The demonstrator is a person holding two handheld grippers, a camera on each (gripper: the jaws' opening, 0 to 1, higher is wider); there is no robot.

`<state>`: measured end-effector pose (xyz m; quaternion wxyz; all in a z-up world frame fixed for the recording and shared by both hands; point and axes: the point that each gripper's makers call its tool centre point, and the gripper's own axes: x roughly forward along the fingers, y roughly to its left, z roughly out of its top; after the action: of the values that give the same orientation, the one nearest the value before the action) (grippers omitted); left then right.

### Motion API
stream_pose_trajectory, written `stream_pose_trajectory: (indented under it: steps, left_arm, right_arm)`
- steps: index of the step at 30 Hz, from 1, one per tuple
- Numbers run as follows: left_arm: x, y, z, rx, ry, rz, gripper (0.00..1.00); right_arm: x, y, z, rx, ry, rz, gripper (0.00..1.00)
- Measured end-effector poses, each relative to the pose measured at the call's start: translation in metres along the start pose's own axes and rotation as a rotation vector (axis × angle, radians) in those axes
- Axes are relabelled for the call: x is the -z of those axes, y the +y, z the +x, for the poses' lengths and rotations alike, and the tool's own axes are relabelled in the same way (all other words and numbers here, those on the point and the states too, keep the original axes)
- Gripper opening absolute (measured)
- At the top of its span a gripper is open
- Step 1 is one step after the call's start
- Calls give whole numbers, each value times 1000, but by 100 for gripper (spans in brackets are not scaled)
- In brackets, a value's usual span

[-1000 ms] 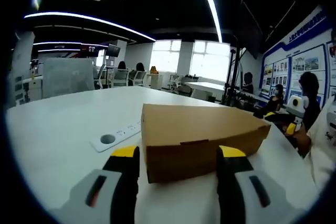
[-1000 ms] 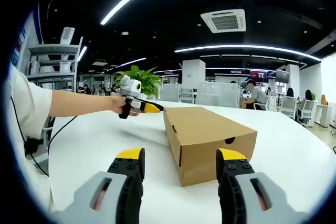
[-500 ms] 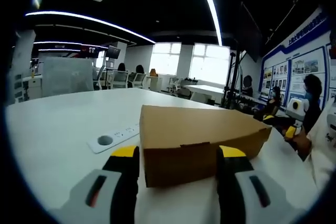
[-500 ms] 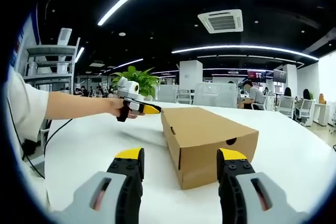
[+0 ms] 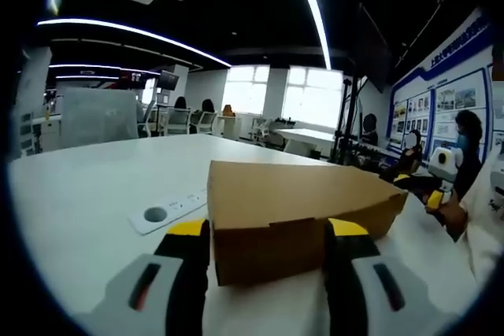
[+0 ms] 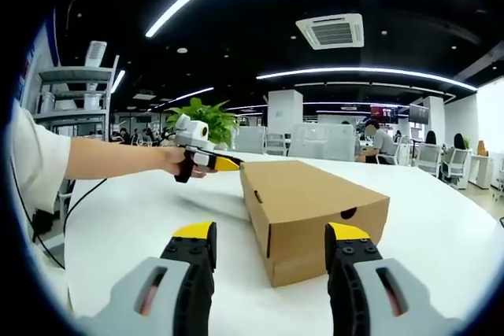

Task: Operate the shoe box by opening the lid, removing the specified soft item, and placing it in the target area until the item is outside and the box remains undamaged.

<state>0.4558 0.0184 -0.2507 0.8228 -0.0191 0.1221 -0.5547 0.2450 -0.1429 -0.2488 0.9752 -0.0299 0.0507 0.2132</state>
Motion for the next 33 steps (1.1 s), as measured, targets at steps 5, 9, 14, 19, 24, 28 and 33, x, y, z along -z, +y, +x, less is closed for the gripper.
stream_pose_trajectory:
  steps: [5, 9, 14, 19, 24, 28, 33]
  left_arm:
    - [-2, -1, 1, 1, 3, 17, 60]
    - [-2, 0, 2, -1, 0, 18, 59]
    - [2, 2, 1, -4, 9, 30, 57]
    - [1, 6, 1, -15, -9, 18, 57]
    - [0, 6, 2, -5, -20, 31, 56]
    - [0, 6, 2, 3, -29, 34, 56]
    - [1, 5, 2, 17, -37, 25, 54]
  right_arm:
    - [1, 1, 3, 0, 2, 5, 57]
    - [1, -2, 5, 14, 0, 6, 57]
    - [1, -8, 8, 47, -3, 3, 57]
    - [-1, -15, 15, 80, -12, 13, 58]
    - [-1, -24, 22, 126, -21, 50, 61]
    - [2, -28, 23, 147, -3, 40, 63]
    - [5, -29, 26, 161, 7, 19, 62]
